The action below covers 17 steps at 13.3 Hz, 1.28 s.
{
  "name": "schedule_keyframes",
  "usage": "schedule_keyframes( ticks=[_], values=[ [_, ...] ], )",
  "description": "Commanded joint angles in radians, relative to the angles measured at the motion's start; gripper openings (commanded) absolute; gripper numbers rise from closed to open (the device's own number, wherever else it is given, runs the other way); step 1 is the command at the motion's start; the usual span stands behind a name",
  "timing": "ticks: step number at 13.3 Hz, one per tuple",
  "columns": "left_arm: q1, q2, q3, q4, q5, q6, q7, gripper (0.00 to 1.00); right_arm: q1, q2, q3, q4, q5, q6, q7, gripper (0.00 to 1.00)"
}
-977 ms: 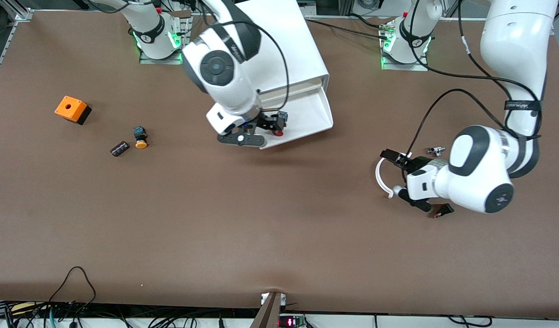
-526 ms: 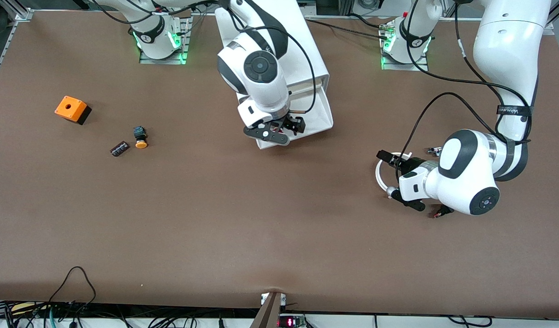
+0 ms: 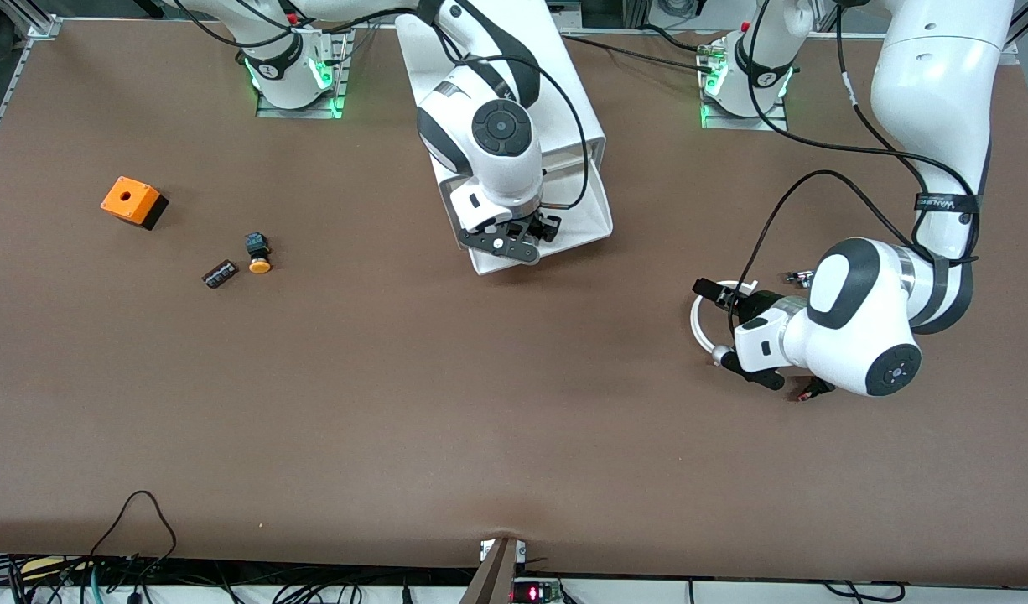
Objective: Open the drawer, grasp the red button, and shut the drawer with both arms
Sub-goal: 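Grasp the red button with the right gripper and lift it, then carry the red button away while the left gripper pushes the drawer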
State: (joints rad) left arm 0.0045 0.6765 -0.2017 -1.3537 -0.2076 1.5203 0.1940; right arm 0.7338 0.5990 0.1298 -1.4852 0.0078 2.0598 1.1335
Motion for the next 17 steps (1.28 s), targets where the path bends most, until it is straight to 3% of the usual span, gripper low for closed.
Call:
schedule_keyframes(
  ticks=[1, 3, 4, 6, 9, 13, 15, 17],
  values=[
    [-0.012, -0.014, -0.002, 0.027, 0.077, -0.008, -0.152, 1.0, 0.012, -0.002, -0.007, -0.015, -0.023, -0.009, 0.009, 0.37],
    [-0.012, -0.014, -0.001, 0.025, 0.08, -0.008, -0.346, 1.0, 0.009, -0.013, -0.01, -0.004, -0.023, -0.01, -0.018, 0.15],
    [-0.014, -0.015, -0.001, 0.027, 0.083, -0.008, -0.461, 1.0, 0.003, -0.028, -0.013, -0.001, -0.022, -0.029, -0.03, 0.11],
    [-0.012, -0.02, -0.008, 0.025, 0.079, -0.009, -0.647, 1.0, -0.01, -0.062, -0.018, 0.005, -0.009, -0.087, -0.061, 0.11],
    [-0.069, -0.044, -0.024, 0.024, 0.103, 0.05, -0.836, 1.0, -0.085, -0.074, -0.019, 0.115, -0.002, -0.249, -0.191, 0.11],
    [-0.178, -0.06, -0.019, -0.013, 0.111, 0.276, -0.93, 1.0, -0.265, -0.149, -0.021, 0.14, 0.05, -0.387, -0.57, 0.11],
    [-0.259, -0.074, -0.021, -0.033, 0.202, 0.342, -1.081, 1.0, -0.365, -0.182, -0.027, 0.138, 0.07, -0.444, -0.773, 0.11],
    [-0.328, -0.107, -0.021, -0.117, 0.292, 0.45, -1.218, 1.0, -0.463, -0.199, -0.039, 0.138, 0.078, -0.504, -0.981, 0.11]
  ],
)
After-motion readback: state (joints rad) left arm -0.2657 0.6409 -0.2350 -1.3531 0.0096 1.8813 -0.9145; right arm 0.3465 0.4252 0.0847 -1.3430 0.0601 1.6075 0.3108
